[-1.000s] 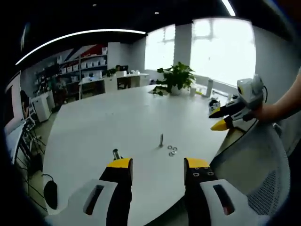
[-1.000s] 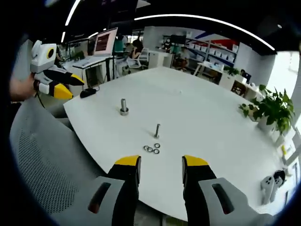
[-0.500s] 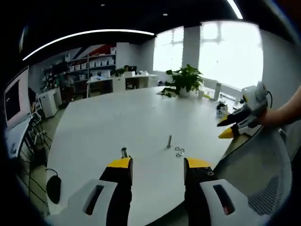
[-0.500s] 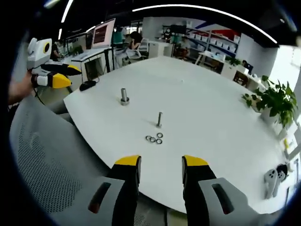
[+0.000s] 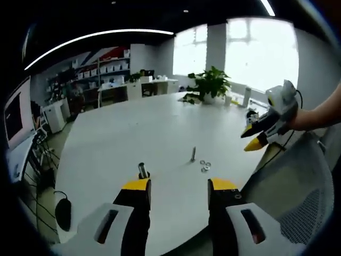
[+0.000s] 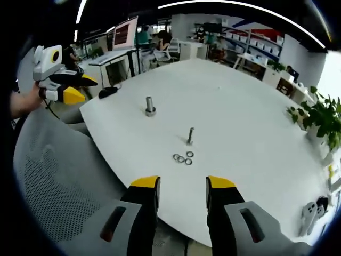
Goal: Place the washer onto the threaded stud by aligning its center hole with the stud, sliding it down to the base, and recovering from edge contact or off-axis alignment until the washer reaches the visible bottom stop.
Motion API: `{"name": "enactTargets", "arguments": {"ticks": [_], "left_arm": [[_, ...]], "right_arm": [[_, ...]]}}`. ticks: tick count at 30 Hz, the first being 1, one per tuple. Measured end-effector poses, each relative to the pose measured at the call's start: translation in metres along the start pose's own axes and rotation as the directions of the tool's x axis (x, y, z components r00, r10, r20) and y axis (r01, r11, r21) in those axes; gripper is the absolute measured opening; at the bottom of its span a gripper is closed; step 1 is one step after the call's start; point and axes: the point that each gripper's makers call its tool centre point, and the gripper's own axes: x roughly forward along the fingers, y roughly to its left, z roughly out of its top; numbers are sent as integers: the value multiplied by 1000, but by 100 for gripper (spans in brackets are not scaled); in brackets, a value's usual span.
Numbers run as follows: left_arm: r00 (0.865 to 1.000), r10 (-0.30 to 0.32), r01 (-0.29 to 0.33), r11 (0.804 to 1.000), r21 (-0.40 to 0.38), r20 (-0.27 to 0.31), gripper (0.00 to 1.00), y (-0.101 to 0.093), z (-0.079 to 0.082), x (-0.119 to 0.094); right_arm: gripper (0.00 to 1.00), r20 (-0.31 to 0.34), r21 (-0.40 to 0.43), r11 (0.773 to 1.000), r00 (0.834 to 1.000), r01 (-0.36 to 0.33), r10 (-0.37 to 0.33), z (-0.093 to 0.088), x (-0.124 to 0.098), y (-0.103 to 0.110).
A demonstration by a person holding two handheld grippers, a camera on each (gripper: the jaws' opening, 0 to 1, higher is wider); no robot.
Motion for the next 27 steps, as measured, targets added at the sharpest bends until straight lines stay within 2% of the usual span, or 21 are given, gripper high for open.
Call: {"name": "enactTargets", "arguments": {"ticks": [5, 7, 9, 12, 14, 17, 20, 27], "left_arm": [[1000, 6, -6, 1000, -16, -1, 40, 4, 0, 0], [1000, 4, -3, 1000, -25, 15, 39, 4, 2, -1], [1000, 4, -3, 1000, -24, 9, 39, 4, 1, -1], [1000, 7, -7, 1000, -15, 4, 39, 4, 0, -1], [1000, 8, -8, 1000, -16, 5, 39, 4, 0, -1], [1000, -1, 1, 1000, -22, -3, 39, 4, -1, 1], [1000, -7, 7, 1000, -23, -6, 39, 2, -1, 1], [1000, -10, 10, 1000, -26, -6, 39, 3, -1, 2]], "right_arm": [[31, -58, -9, 1000, 998, -29, 28, -4, 31, -3], [31, -84, -6, 999, 996, -40, 39, -8, 43, -4], [31, -101, 5, 999, 994, -42, 43, -12, 53, -6], [31, -115, 81, 996, 992, -47, 56, -18, 67, -7], [30, -125, 84, 996, 991, -42, 52, -21, 73, -10], [28, -175, 87, 995, 983, -37, 51, -30, 88, -16], [28, -186, 94, 995, 981, -39, 56, -30, 97, -18], [27, -220, 52, 998, 974, -40, 51, -27, 113, -24]]}}
